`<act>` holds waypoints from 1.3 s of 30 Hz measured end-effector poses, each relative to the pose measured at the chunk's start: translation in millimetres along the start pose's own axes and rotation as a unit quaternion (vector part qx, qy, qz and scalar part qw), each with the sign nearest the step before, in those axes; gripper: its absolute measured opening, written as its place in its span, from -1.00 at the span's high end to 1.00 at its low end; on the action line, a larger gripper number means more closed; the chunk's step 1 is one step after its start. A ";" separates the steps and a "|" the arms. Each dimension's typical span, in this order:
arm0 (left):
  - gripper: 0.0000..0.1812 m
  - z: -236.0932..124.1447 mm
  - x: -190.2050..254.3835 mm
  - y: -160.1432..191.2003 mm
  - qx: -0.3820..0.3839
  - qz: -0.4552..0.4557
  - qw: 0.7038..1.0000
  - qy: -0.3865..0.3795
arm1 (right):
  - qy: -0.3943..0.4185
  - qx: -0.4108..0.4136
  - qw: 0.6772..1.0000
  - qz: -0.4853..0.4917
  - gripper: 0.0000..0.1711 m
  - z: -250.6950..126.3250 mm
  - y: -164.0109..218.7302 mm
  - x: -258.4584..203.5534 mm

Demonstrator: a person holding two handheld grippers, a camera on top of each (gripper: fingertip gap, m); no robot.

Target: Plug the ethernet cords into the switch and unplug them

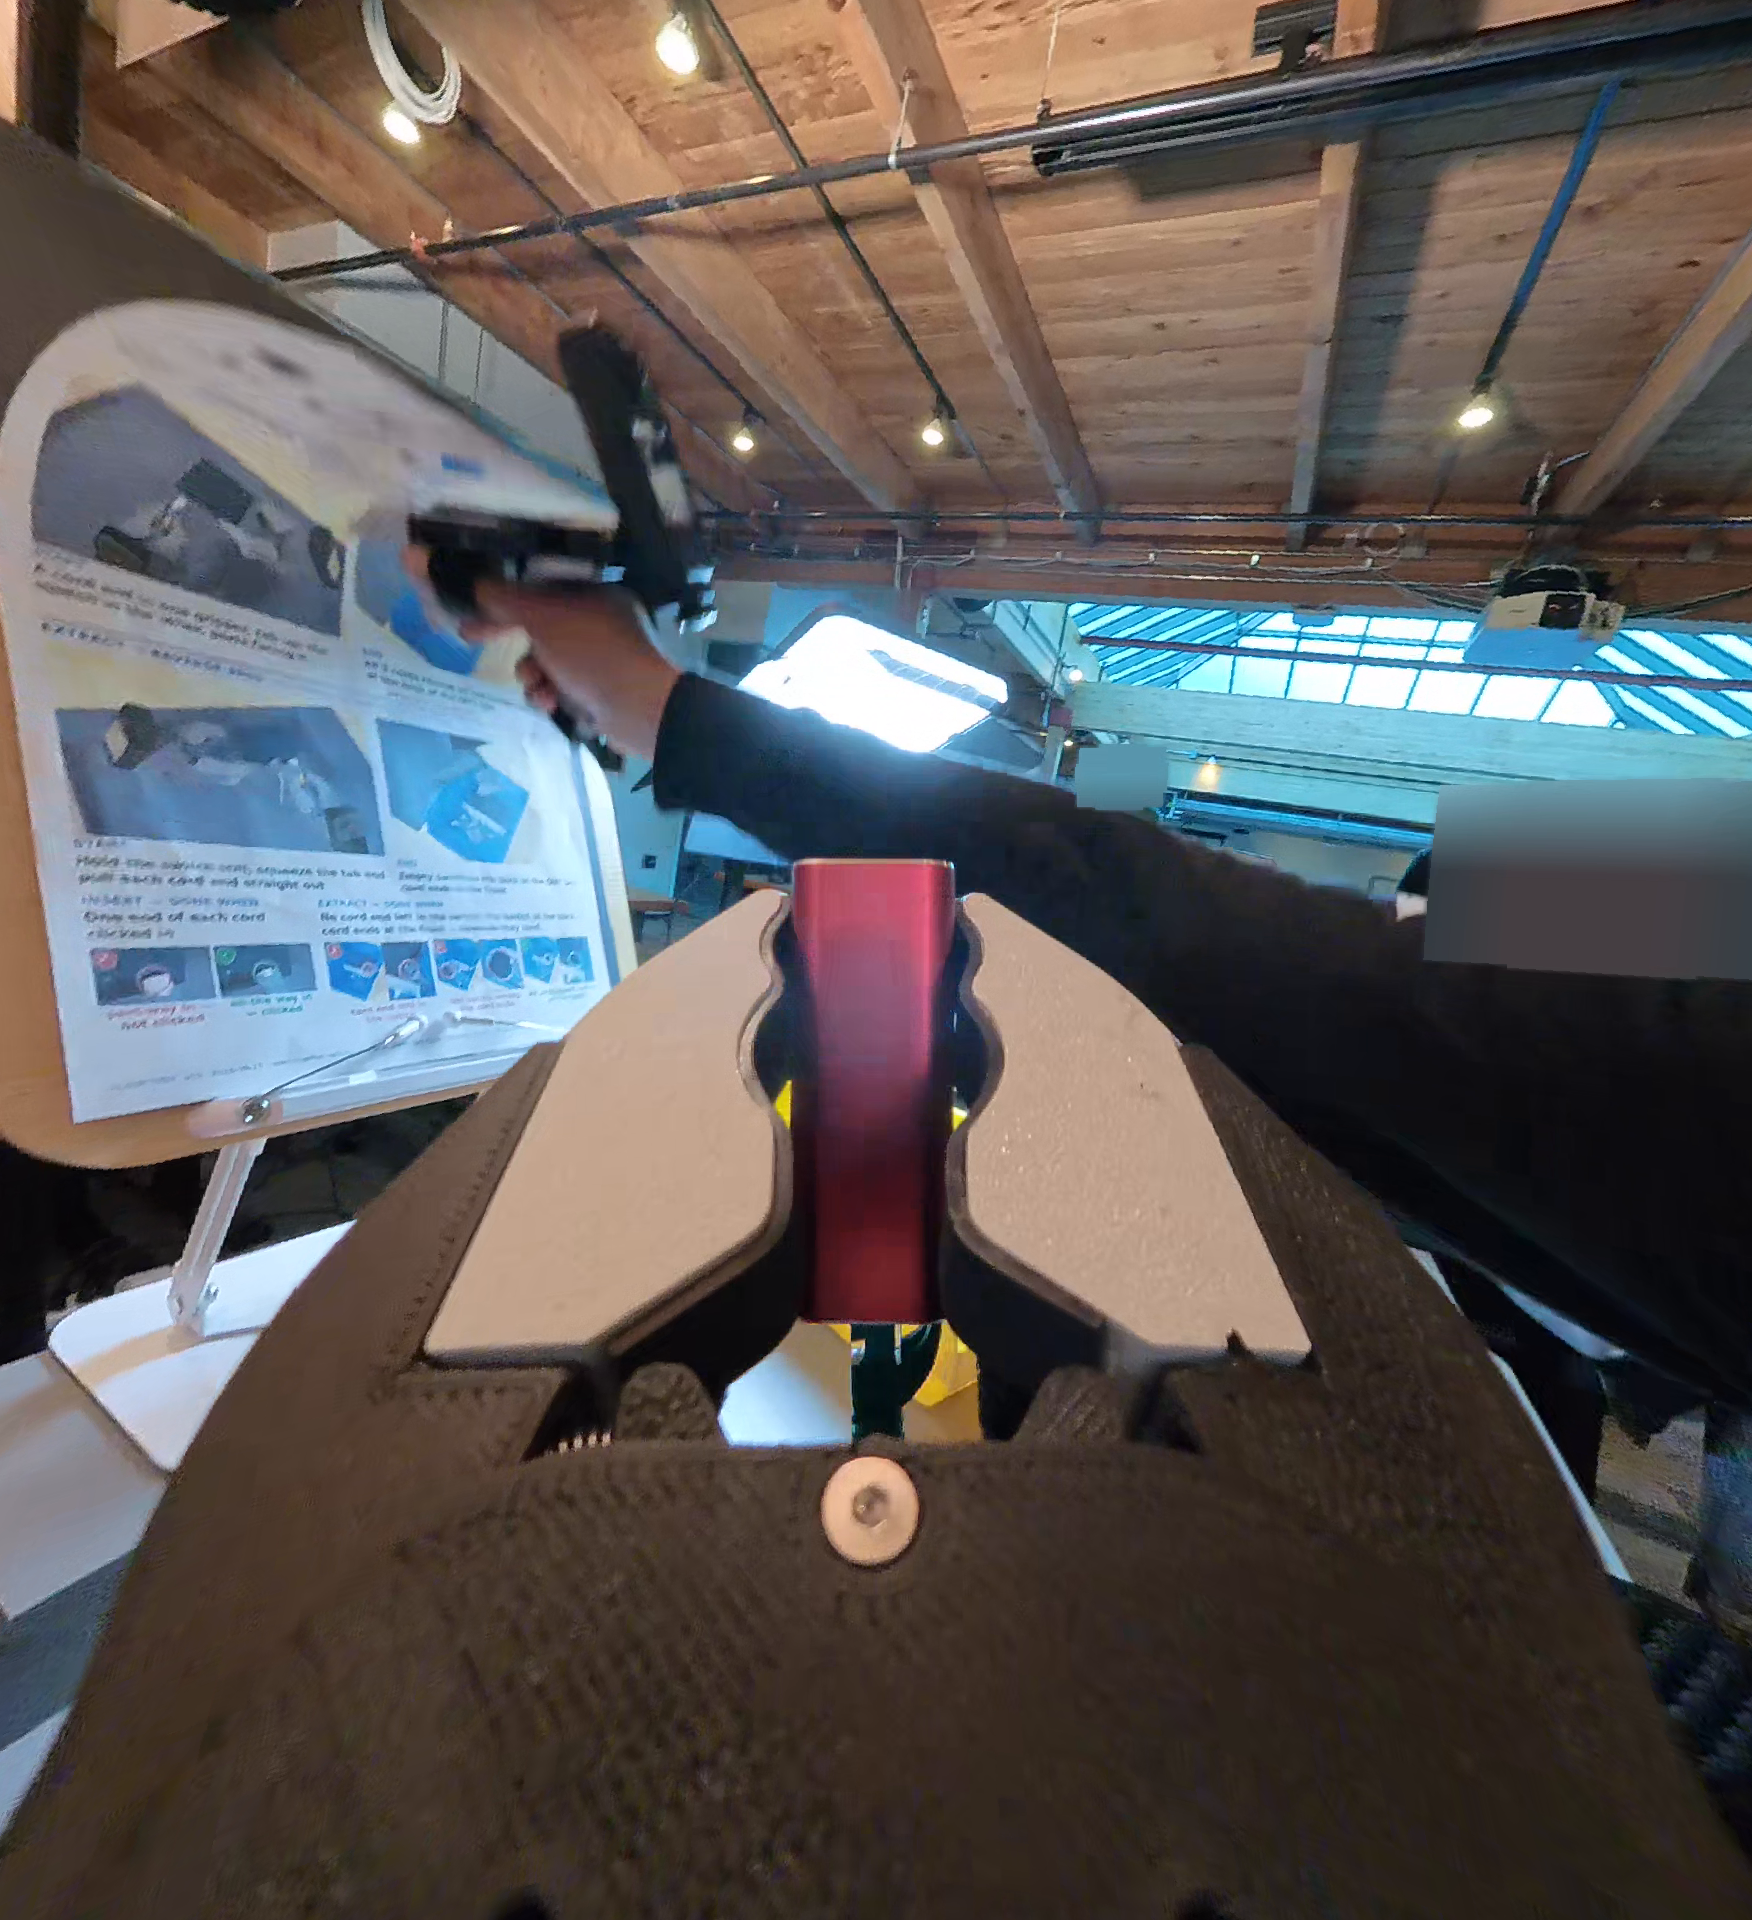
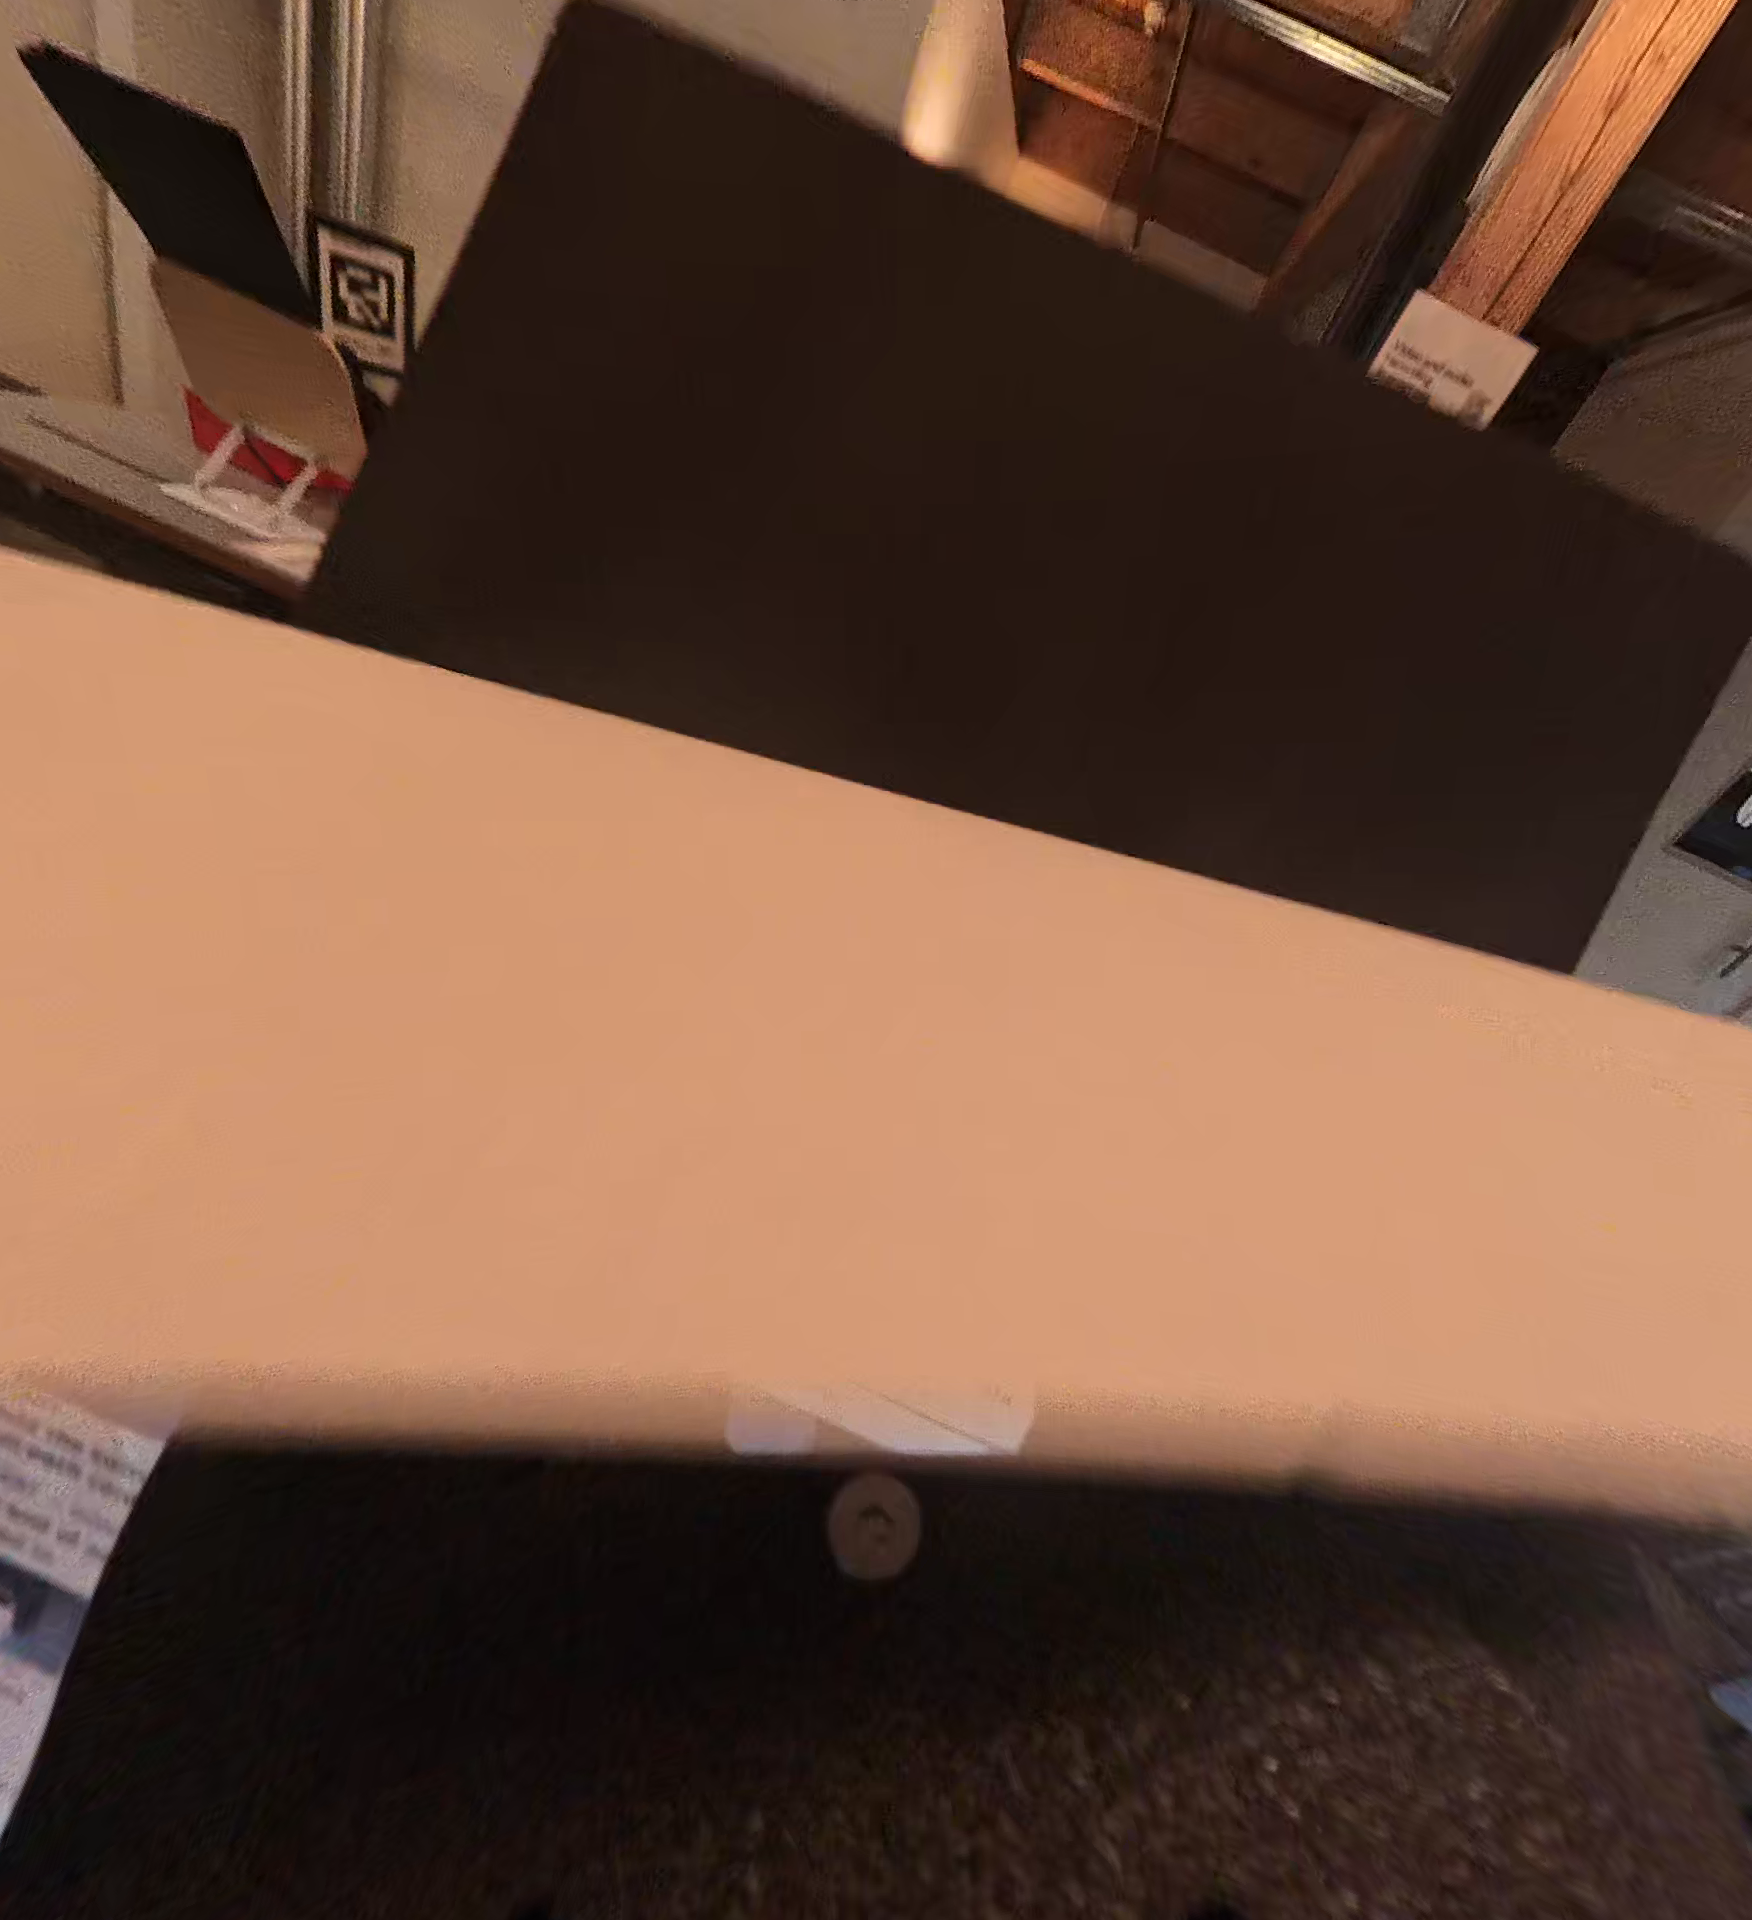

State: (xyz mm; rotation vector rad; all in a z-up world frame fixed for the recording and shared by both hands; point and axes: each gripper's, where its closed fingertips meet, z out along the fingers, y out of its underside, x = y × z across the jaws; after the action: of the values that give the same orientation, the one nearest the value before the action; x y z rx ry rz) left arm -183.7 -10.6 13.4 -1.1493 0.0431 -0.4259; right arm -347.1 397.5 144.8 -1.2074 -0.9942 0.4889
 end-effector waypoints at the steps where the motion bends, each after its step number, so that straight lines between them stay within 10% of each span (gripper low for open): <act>1: 0.71 -0.7 -4.9 3.3 -0.004 -0.002 1.000 -0.005 | 0.000 0.010 1.000 0.012 0.48 3.4 -16.7 4.5; 11: 0.70 1.2 -14.1 11.8 -0.008 -0.030 1.000 -0.005 | -0.033 0.033 0.998 0.050 0.34 -20.4 -50.5 6.2; 28: 0.71 37.6 74.5 23.4 -0.027 -0.035 0.993 0.110 | -0.333 0.123 0.919 0.171 0.42 -357.6 91.6 -177.4; 39: 0.71 46.9 114.1 30.1 -0.041 -0.004 0.988 0.148 | -0.546 0.150 0.798 0.207 0.51 -462.3 89.3 -226.0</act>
State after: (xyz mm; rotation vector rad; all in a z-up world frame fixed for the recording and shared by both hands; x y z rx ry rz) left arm -58.0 0.7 26.9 -1.1585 0.3178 -0.6044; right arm -58.5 0.9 -34.4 -0.7800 -1.5177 1.7607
